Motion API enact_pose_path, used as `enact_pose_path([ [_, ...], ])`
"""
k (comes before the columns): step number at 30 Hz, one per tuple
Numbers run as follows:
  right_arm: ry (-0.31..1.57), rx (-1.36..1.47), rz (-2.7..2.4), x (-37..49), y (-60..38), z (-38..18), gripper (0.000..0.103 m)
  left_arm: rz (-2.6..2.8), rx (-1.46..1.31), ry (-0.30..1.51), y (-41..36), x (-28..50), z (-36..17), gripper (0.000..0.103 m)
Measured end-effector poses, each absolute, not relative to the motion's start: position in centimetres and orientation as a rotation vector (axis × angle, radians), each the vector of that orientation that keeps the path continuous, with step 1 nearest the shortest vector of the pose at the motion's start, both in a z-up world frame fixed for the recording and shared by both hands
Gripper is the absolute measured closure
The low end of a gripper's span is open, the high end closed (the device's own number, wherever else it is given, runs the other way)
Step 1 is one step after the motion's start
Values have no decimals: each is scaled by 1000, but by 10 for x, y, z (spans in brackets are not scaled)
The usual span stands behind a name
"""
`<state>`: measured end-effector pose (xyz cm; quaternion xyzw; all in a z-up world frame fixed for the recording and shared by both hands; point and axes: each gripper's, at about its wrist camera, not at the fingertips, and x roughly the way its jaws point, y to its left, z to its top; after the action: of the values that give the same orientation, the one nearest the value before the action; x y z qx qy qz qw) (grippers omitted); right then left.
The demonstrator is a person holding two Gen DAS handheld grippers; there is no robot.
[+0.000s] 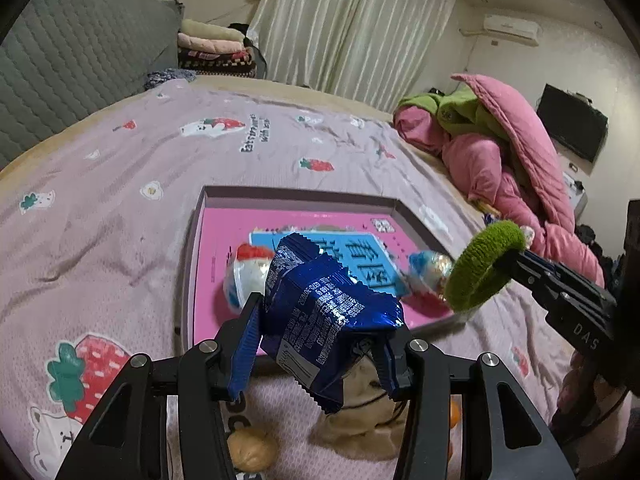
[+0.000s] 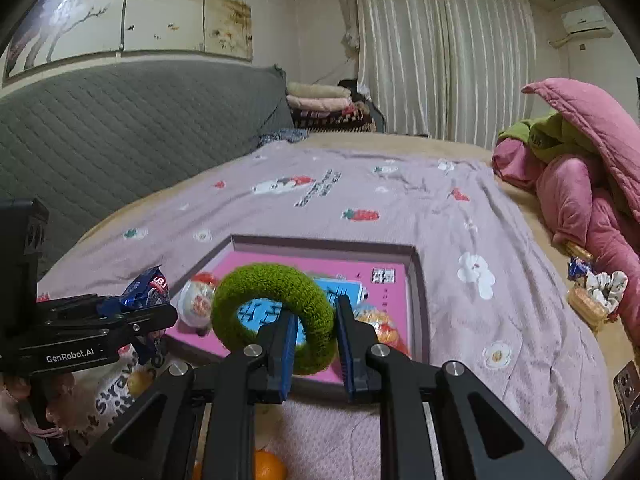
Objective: Organize objects
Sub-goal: 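Lift the blue packet and green ring and carry both toward the tray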
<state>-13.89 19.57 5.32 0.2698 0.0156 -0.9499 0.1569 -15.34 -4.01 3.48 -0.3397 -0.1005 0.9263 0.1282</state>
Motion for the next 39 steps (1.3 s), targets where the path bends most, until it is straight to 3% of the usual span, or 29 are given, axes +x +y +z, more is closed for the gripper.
enact_pose_path([
  [22,14,574,-2820,-143,197,90,84,2721,-868,-284,-21,-167,66,52],
  [39,82,671,-2827,-164,194,52,84,2679,-906,-233,-11,-184,32,52],
])
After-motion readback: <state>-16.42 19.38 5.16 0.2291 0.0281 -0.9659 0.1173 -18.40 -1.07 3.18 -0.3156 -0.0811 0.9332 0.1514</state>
